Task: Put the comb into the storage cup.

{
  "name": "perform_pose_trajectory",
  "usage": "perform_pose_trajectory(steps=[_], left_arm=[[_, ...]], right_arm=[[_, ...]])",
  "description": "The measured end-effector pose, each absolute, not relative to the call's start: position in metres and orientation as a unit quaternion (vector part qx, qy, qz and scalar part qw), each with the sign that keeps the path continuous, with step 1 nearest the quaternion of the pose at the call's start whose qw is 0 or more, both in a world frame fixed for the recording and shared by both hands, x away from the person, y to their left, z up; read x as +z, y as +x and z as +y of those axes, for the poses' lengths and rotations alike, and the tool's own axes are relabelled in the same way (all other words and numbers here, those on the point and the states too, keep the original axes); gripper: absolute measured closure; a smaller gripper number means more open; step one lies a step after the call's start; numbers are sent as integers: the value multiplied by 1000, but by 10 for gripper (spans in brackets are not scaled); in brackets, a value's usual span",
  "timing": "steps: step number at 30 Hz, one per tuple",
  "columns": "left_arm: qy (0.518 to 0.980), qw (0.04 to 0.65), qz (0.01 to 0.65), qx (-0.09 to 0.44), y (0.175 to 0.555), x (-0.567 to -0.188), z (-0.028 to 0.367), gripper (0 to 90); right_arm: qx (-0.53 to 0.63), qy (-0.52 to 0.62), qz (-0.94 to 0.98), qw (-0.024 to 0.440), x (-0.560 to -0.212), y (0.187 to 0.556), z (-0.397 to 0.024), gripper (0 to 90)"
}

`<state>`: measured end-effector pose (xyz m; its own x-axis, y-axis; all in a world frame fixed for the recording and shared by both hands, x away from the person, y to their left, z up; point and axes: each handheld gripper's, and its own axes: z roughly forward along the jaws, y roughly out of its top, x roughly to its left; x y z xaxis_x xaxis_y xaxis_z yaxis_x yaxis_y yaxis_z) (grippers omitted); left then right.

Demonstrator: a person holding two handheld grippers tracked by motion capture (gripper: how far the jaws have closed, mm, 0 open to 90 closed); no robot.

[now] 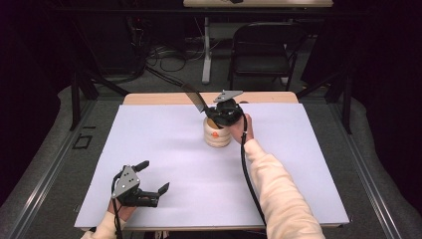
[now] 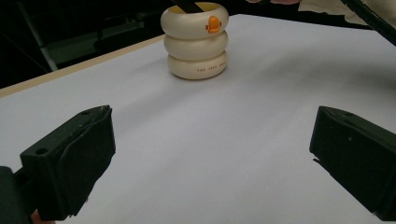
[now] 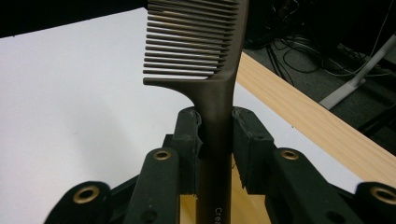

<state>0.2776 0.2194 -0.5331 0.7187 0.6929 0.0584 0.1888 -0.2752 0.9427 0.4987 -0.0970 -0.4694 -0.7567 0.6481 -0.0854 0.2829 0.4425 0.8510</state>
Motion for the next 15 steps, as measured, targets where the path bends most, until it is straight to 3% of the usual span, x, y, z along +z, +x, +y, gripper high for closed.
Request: perform_pose_trajectory(steps=[15], left_arm=[[762,528,289,239,278,-533,219,1]], right_arm=[[445,286,824,202,-471,499,-100,721]])
